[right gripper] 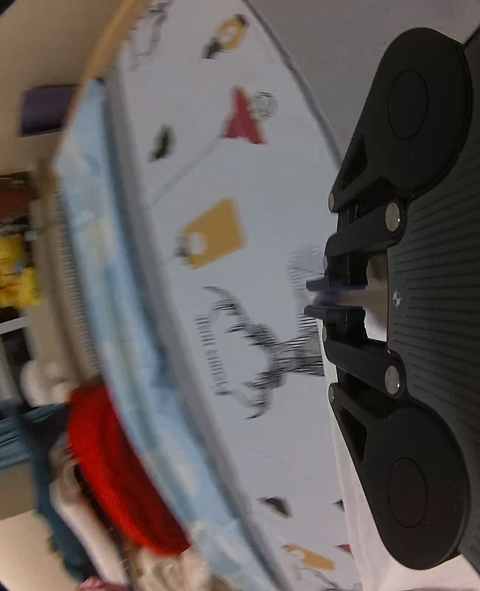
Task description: Fold small clothes
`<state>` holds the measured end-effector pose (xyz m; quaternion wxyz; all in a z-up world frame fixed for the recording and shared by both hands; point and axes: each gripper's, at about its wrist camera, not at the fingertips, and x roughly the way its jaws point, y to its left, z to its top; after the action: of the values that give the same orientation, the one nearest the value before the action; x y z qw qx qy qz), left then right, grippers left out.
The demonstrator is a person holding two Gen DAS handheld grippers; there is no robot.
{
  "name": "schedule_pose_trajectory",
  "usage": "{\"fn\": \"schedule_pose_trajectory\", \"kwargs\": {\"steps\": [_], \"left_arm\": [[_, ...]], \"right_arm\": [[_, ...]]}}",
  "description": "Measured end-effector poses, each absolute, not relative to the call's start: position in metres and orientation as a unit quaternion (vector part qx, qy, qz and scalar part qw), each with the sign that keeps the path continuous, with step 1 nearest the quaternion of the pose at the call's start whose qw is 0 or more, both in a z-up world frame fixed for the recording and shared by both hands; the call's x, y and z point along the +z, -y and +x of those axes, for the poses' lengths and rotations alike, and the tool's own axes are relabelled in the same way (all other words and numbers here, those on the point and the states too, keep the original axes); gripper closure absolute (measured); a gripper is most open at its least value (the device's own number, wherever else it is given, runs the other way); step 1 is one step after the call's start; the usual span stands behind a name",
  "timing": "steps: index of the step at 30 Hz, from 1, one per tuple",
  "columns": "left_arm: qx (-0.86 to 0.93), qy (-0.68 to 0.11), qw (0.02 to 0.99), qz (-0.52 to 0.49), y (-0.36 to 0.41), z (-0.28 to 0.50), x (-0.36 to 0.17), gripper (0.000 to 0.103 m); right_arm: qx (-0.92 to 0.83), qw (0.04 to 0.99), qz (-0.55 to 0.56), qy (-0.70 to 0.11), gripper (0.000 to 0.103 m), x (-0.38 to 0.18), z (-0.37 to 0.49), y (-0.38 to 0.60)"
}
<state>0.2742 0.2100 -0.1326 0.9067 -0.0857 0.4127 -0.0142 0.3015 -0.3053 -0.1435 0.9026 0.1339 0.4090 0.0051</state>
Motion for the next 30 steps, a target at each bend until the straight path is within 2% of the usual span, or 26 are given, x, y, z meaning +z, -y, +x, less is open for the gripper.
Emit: {"fn": "schedule_pose_trajectory", "kwargs": {"steps": [2,4,10,12,14,15,18,20,22,23,25,28,29,30], "left_arm": [[-0.018,-0.406,0.91,-0.083,-0.212,0.269,-0.125,0.089],[-0.028,-0.41,0.907,-0.088,-0.215,0.263,-0.119,0.089],[-0.09,-0.453,0.883,-0.088,-0.212,0.227,-0.114,0.089],[-0.124,-0.465,0.875,-0.059,-0.204,0.209,-0.112,0.083],[-0.16,-0.48,0.862,-0.037,-0.198,0.191,-0.112,0.07],[-0.178,-0.488,0.854,-0.024,-0.195,0.181,-0.114,0.07],[-0.214,-0.515,0.83,0.022,-0.186,0.157,-0.129,0.07],[-0.194,-0.553,0.805,0.096,-0.178,0.145,-0.154,0.077],[-0.176,-0.585,0.777,0.15,-0.172,0.134,-0.172,0.078],[-0.18,-0.581,0.778,0.155,-0.17,0.129,-0.17,0.078],[-0.194,-0.565,0.792,0.125,-0.17,0.123,-0.157,0.078],[-0.182,-0.591,0.775,0.128,-0.169,0.12,-0.169,0.078],[-0.169,-0.606,0.763,0.15,-0.167,0.118,-0.178,0.071],[-0.164,-0.604,0.764,0.157,-0.167,0.117,-0.177,0.07]], "right_arm": [[0.012,0.904,0.117,-0.411,0.087,-0.139,0.296,0.302],[0.014,0.904,0.11,-0.412,0.078,-0.133,0.289,0.302],[0.054,0.88,0.113,-0.459,0.076,-0.126,0.246,0.31],[0.073,0.866,0.105,-0.483,0.073,-0.127,0.228,0.31],[0.08,0.849,0.101,-0.513,0.067,-0.132,0.213,0.312],[0.08,0.842,0.098,-0.524,0.066,-0.134,0.207,0.313],[0.071,0.832,0.082,-0.544,0.066,-0.142,0.185,0.317],[0.067,0.815,0.06,-0.573,0.066,-0.155,0.174,0.318],[0.069,0.801,0.041,-0.593,0.071,-0.164,0.165,0.317],[0.072,0.8,0.037,-0.595,0.073,-0.163,0.16,0.317],[0.084,0.799,0.04,-0.593,0.083,-0.16,0.153,0.317],[0.087,0.78,-0.003,-0.619,0.083,-0.169,0.145,0.312],[0.083,0.784,-0.005,-0.615,0.083,-0.164,0.145,0.311],[0.069,0.793,0.007,-0.605,0.083,-0.153,0.144,0.312]]}}
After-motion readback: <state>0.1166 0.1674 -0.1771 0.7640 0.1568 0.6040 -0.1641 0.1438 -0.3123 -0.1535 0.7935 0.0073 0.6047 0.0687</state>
